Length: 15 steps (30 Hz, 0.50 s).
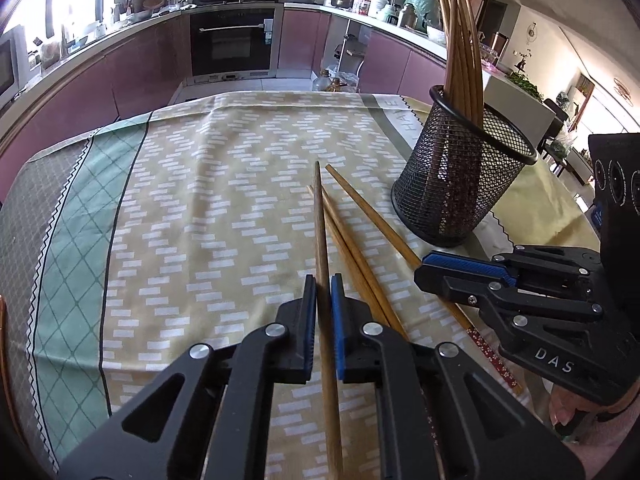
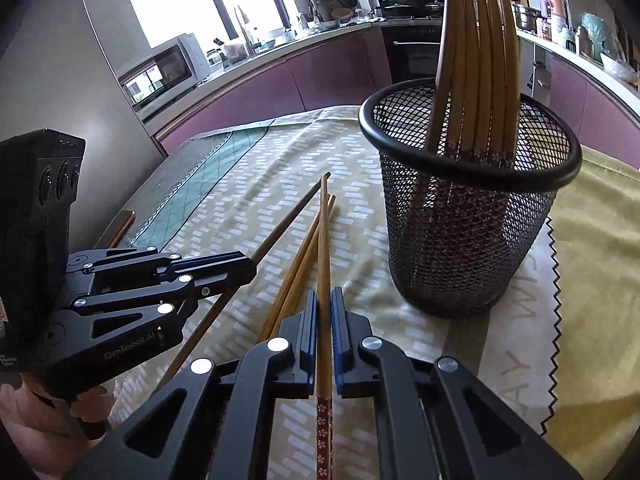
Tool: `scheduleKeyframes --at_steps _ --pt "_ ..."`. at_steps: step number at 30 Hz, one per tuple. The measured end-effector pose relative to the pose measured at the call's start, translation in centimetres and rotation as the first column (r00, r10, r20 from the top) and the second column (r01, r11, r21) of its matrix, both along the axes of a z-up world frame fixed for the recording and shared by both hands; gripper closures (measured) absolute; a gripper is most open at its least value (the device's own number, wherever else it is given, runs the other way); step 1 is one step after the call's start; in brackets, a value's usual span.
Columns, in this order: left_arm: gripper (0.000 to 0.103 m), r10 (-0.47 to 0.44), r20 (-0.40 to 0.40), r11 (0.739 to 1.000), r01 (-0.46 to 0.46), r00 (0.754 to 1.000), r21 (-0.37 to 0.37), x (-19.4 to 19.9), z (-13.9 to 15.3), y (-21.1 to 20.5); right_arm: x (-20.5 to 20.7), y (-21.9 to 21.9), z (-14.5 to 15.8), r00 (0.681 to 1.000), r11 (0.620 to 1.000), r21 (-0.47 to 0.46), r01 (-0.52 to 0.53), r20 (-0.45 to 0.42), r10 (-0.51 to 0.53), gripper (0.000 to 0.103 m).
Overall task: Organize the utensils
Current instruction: 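Lift both chopsticks upright and insert them into the mesh holder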
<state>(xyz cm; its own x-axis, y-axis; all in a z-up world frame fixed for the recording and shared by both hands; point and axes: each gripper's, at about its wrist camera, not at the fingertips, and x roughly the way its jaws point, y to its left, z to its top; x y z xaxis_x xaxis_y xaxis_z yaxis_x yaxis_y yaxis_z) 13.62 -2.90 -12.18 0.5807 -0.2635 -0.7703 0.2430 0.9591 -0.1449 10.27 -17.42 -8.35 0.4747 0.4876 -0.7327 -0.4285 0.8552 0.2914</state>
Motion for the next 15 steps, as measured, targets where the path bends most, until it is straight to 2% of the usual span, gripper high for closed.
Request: scheduleKeyframes --at_steps 15 --pt "0.095 -0.080 0.097 0.990 0.090 0.992 -0.108 -3.0 5.5 0.2 -2.9 -3.7 4.5 0.995 0.996 0.088 -0.008 0.104 -0.001 0.097"
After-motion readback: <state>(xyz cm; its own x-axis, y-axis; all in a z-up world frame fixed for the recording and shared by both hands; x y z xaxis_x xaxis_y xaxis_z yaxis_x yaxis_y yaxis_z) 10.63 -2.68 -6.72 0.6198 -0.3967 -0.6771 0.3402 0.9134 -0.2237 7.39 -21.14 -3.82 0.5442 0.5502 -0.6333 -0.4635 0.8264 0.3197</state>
